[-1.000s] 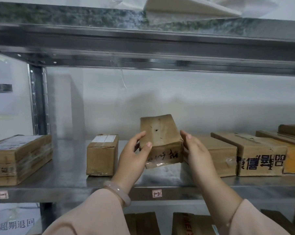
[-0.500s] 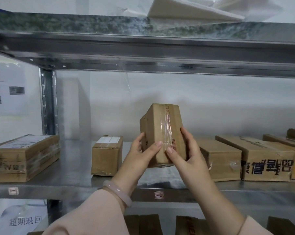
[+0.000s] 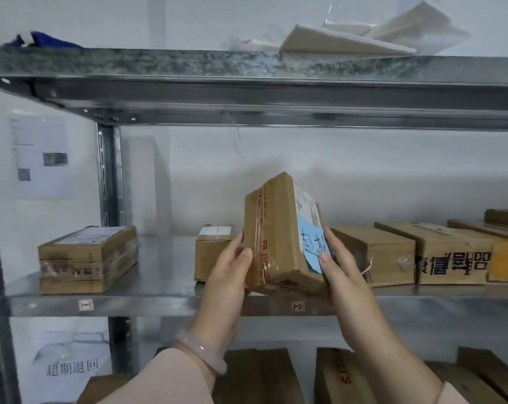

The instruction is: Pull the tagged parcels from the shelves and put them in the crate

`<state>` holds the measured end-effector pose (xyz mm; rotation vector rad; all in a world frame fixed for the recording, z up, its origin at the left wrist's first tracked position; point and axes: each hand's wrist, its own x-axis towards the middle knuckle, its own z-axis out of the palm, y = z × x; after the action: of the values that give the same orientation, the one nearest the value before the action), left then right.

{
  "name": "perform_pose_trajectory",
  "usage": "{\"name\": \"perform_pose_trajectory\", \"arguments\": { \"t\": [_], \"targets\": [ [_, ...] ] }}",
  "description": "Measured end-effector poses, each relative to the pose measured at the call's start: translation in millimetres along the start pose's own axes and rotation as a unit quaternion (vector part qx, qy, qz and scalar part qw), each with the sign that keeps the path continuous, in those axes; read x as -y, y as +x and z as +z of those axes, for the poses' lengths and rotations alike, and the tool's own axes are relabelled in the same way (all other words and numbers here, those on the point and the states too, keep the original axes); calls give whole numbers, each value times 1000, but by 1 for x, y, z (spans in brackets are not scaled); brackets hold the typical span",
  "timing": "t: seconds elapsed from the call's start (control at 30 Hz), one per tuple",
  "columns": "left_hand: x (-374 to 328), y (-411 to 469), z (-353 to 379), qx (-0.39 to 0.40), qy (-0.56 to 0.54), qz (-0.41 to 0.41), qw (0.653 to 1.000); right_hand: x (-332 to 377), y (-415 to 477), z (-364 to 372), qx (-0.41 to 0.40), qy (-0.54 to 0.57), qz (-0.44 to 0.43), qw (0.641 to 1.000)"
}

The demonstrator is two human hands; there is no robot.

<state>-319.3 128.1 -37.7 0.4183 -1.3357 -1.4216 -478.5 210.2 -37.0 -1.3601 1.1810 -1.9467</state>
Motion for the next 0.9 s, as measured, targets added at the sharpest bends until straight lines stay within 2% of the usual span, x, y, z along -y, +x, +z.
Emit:
{"name": "perform_pose_trajectory", "arguments": {
  "t": [0.1,0.27,0.43,0.53,0.77,0.9],
  "targets": [
    [-14,-27,-26,-18,132,73,988,4,-33,21,-8,-74,-26,997],
    [-35,-82,-78,48,134,0,990,-6,-91,77,-25,-200,-39,979],
    [-34,-144,-156,24,200,-30,979,-31,-157,148,5,-302,-79,950],
    [-34,-192,-213,-33,229,-66,971,-53,-194,198,41,-289,-42,955],
    [-33,-285,-341,-135,250,-109,953,-106,-257,309,195,-250,44,947],
    [-35,-314,-388,-112,238,-92,960,-133,-273,354,265,-217,111,933]
  ]
}}
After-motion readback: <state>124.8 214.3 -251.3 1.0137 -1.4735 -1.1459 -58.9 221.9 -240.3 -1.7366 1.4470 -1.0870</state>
